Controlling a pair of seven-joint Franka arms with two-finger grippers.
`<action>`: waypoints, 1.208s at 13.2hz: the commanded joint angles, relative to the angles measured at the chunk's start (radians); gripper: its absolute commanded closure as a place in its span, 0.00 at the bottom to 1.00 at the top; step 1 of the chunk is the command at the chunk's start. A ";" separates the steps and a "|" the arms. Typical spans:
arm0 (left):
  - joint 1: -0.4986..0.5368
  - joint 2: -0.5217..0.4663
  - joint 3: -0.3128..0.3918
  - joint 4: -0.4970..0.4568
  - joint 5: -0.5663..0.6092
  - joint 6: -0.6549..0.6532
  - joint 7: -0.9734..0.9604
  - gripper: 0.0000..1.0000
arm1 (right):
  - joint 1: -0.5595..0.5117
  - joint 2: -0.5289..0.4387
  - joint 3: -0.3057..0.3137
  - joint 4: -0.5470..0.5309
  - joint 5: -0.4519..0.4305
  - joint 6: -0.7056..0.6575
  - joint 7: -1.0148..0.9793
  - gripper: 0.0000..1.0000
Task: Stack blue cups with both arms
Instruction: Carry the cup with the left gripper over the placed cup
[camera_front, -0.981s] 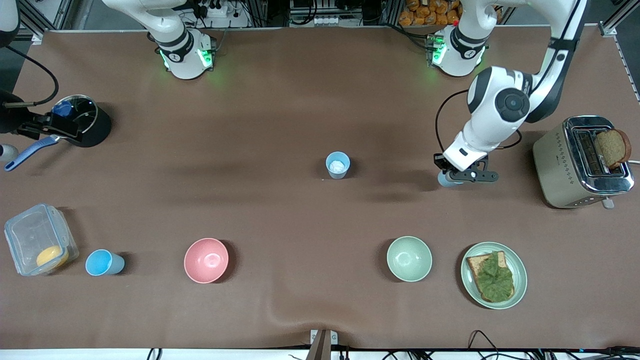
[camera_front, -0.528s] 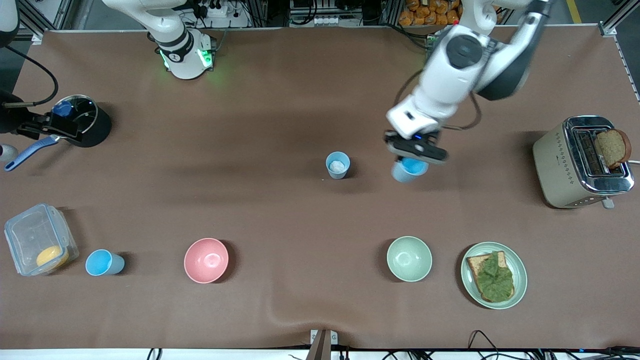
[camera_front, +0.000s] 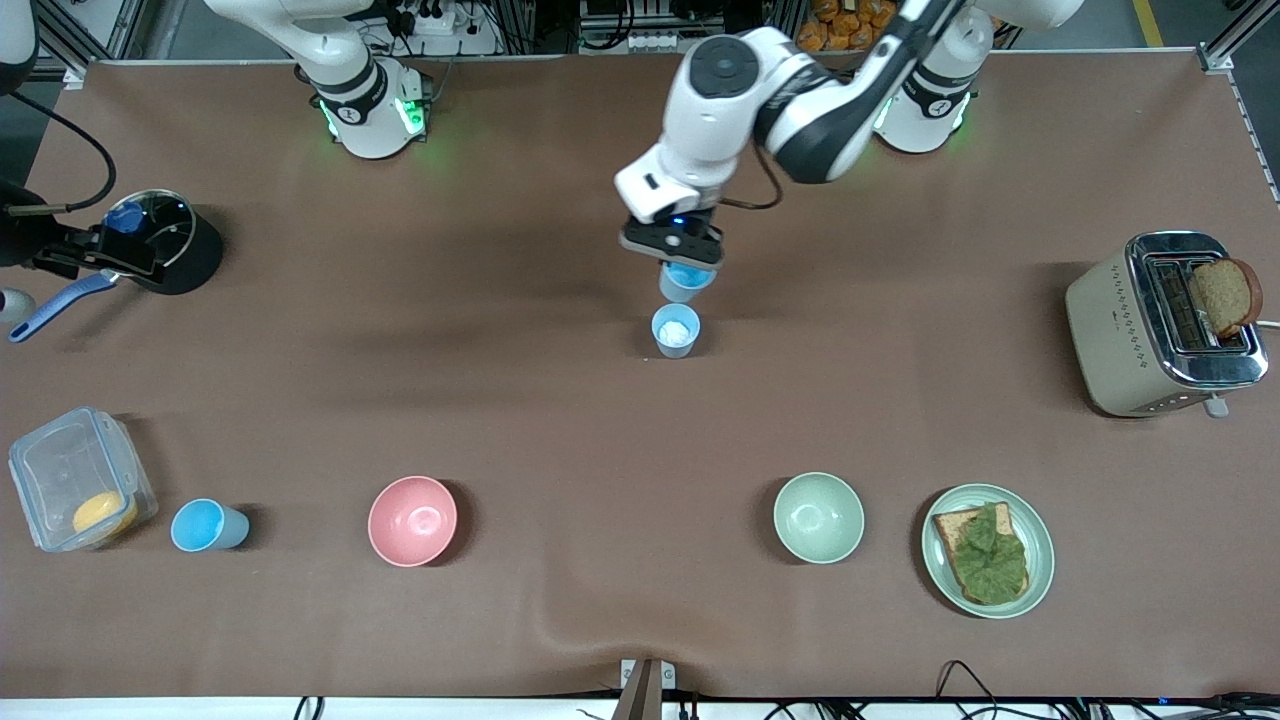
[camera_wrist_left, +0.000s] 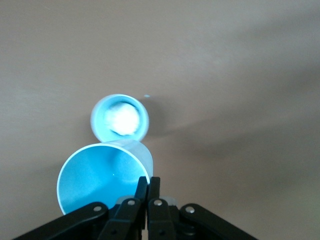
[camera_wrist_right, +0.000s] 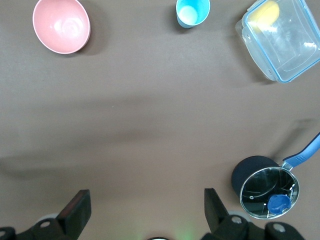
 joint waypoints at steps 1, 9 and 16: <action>-0.017 0.089 0.006 0.100 0.071 -0.015 -0.050 1.00 | -0.021 -0.023 0.017 -0.019 -0.006 -0.001 -0.006 0.00; -0.009 0.106 0.023 0.098 0.077 -0.012 -0.038 1.00 | -0.028 -0.023 0.017 -0.021 -0.006 -0.001 -0.007 0.00; -0.006 0.127 0.044 0.100 0.107 0.009 -0.039 1.00 | -0.028 -0.023 0.017 -0.021 -0.005 -0.002 -0.009 0.00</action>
